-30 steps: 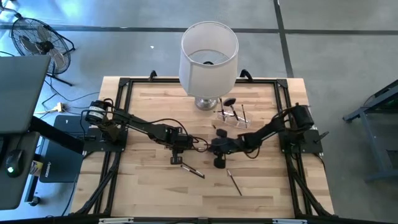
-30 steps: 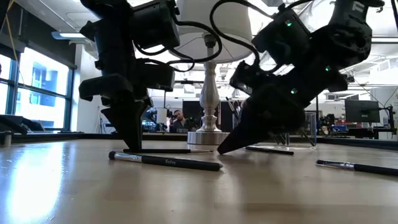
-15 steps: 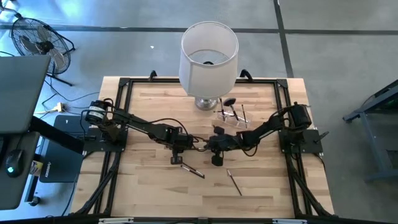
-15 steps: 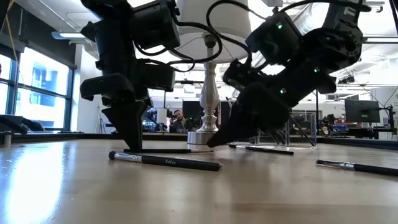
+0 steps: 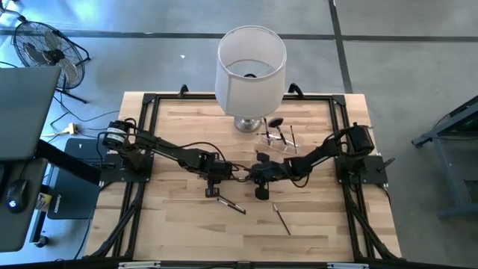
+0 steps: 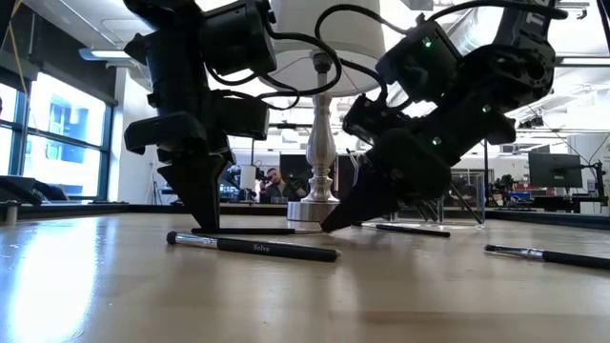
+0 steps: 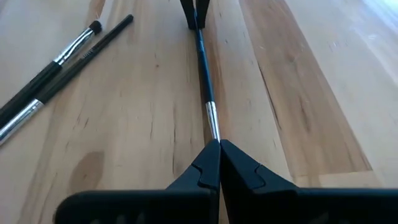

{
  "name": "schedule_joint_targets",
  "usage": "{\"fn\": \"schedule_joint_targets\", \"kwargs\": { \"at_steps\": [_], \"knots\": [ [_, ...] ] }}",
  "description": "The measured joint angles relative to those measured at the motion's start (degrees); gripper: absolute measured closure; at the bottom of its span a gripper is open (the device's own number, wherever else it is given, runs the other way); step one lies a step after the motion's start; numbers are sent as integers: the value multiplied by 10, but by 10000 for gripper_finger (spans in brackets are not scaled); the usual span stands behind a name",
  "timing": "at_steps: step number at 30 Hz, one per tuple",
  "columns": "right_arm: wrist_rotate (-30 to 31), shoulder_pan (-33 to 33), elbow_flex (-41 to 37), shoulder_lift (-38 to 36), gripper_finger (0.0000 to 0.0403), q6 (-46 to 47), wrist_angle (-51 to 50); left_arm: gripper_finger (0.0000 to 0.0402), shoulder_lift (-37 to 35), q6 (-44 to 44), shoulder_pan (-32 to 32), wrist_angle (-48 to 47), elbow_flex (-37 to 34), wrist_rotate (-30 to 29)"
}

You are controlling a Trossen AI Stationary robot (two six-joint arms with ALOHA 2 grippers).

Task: Put items in baskets/containers
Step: Put the liner brush into the transparent organizer

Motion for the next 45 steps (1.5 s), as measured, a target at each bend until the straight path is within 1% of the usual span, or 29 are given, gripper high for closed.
{"fn": "schedule_joint_targets", "kwargs": {
  "at_steps": [4,12,18,45],
  "knots": [
    [-12,-5,0,0,403,-3,-8,397,0,0,0,0,0,0],
    [-13,-6,0,0,403,-14,-8,397,0,0,0,0,0,0],
    [-4,-6,0,-1,403,-15,26,397,0,0,0,1,0,0],
    [-17,-6,0,0,402,-9,16,397,0,0,0,1,0,0]
  ]
}}
